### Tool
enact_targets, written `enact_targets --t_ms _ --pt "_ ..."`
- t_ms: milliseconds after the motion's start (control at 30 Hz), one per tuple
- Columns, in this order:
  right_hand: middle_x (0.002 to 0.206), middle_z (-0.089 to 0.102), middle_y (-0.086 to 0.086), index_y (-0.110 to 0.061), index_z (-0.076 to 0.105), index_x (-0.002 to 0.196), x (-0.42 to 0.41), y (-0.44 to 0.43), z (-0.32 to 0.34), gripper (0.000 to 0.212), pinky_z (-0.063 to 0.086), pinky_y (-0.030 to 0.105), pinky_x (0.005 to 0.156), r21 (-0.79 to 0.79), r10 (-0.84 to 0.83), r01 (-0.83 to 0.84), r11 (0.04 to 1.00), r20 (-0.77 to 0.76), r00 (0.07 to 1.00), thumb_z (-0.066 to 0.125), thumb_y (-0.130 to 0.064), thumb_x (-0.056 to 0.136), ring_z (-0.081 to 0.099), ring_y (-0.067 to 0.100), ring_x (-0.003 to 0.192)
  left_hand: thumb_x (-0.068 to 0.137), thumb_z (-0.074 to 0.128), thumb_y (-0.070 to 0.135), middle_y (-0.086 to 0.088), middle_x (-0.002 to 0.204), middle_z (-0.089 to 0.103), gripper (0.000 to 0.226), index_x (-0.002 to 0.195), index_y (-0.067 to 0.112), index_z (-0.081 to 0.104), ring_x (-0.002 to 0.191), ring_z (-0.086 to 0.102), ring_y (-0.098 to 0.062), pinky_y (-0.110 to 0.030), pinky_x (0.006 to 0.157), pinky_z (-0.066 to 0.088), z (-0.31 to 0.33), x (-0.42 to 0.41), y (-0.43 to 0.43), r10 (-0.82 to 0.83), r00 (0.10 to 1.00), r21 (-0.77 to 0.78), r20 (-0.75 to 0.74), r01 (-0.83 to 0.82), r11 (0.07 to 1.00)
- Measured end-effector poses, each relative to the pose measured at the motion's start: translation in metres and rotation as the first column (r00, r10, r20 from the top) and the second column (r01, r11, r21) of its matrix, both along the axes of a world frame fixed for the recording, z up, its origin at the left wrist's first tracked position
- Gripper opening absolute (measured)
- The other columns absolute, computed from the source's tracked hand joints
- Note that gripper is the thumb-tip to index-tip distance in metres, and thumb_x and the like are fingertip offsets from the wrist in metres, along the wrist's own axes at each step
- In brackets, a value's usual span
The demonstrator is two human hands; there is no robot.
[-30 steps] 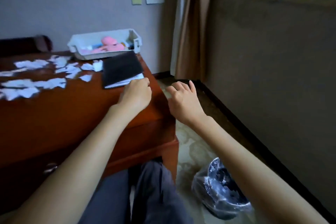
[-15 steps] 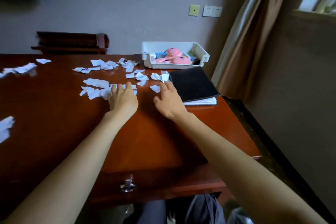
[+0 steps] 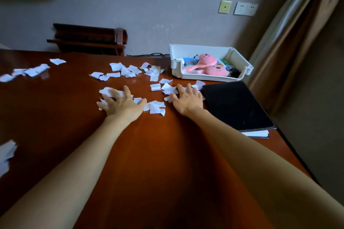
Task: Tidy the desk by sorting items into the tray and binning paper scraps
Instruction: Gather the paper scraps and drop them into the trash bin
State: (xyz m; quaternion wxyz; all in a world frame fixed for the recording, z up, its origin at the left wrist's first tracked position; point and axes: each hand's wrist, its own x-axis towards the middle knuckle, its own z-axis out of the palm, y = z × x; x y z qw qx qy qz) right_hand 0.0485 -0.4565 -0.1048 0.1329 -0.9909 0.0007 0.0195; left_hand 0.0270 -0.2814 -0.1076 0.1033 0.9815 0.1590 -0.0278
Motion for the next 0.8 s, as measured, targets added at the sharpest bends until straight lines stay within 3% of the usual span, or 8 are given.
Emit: enact_targets --t_ms 100,300,467,567,633,733,800 --pt "0.155 0.018 0.011 -0.029 0.027 0.144 -0.009 0.003 -0.003 0.049 0.008 0.046 0.117 0.006 0.111 -0.111 0.994 0.017 0.994 0.025 -0.045 0.098 0.011 0.033 0.144 0.093 0.024 0.059 -0.016 0.157 0.007 0.067 0.149 0.023 0.015 0.144 0.001 -0.041 -0.054 0.116 0.000 -0.004 -0.006 0.000 -0.119 0.993 0.029 0.008 0.119 0.993" --pt "0.157 0.016 0.009 -0.030 0.028 0.144 -0.054 -0.003 -0.005 0.045 0.006 0.043 0.119 0.015 0.266 -0.267 0.964 0.028 0.963 0.026 -0.038 0.101 0.009 0.029 0.146 0.098 0.028 0.044 -0.013 0.154 0.022 0.055 0.146 0.018 0.026 0.144 0.016 -0.031 -0.048 0.117 0.012 -0.002 -0.046 -0.014 -0.269 0.961 0.038 0.059 0.267 0.963" --pt "0.153 0.027 0.012 -0.027 0.036 0.142 -0.106 -0.018 -0.009 0.042 0.015 0.041 0.118 0.047 0.303 -0.308 0.950 0.098 0.948 0.031 -0.032 0.100 0.020 0.029 0.143 0.098 0.030 0.040 -0.013 0.153 0.027 0.053 0.145 0.015 0.027 0.143 0.020 -0.030 -0.047 0.117 0.013 -0.004 -0.089 -0.027 -0.269 0.957 0.027 0.108 0.268 0.963" --pt "0.149 0.037 0.011 -0.024 0.042 0.138 -0.137 -0.025 -0.008 0.041 0.030 0.041 0.113 0.167 0.250 -0.296 0.941 0.250 0.935 0.039 -0.023 0.097 0.035 0.029 0.137 0.098 0.030 0.039 -0.015 0.148 0.036 0.054 0.144 0.013 0.026 0.138 0.030 -0.032 -0.047 0.114 0.021 0.000 -0.113 -0.037 -0.271 0.951 -0.009 0.151 0.275 0.961" --pt "0.148 0.035 0.008 -0.024 0.042 0.138 -0.153 -0.029 -0.005 0.042 0.031 0.037 0.110 0.234 0.172 -0.263 0.936 0.347 0.922 0.042 -0.022 0.095 0.034 0.027 0.135 0.098 0.029 0.038 -0.016 0.144 0.041 0.054 0.145 0.012 0.023 0.134 0.036 -0.033 -0.047 0.113 0.022 0.006 -0.127 -0.042 -0.250 0.949 -0.023 0.193 0.260 0.965" --pt "0.153 0.024 0.005 -0.026 0.036 0.141 -0.162 -0.031 -0.003 0.046 0.025 0.036 0.113 0.301 0.096 -0.203 0.932 0.336 0.937 0.042 -0.031 0.096 0.020 0.024 0.142 0.097 0.031 0.035 -0.014 0.150 0.031 0.051 0.144 0.013 0.028 0.143 0.020 -0.030 -0.049 0.117 0.014 0.012 -0.138 -0.038 -0.206 0.929 -0.024 0.308 0.224 0.974" --pt "0.158 0.013 0.005 -0.030 0.027 0.145 -0.162 -0.029 -0.003 0.053 0.014 0.040 0.118 0.232 0.112 -0.170 0.958 0.242 0.964 0.039 -0.044 0.095 0.008 0.025 0.146 0.095 0.035 0.036 -0.011 0.155 0.019 0.052 0.143 0.016 0.029 0.146 0.005 -0.029 -0.049 0.117 0.010 0.015 -0.142 -0.032 -0.198 0.932 -0.041 0.305 0.221 0.975"
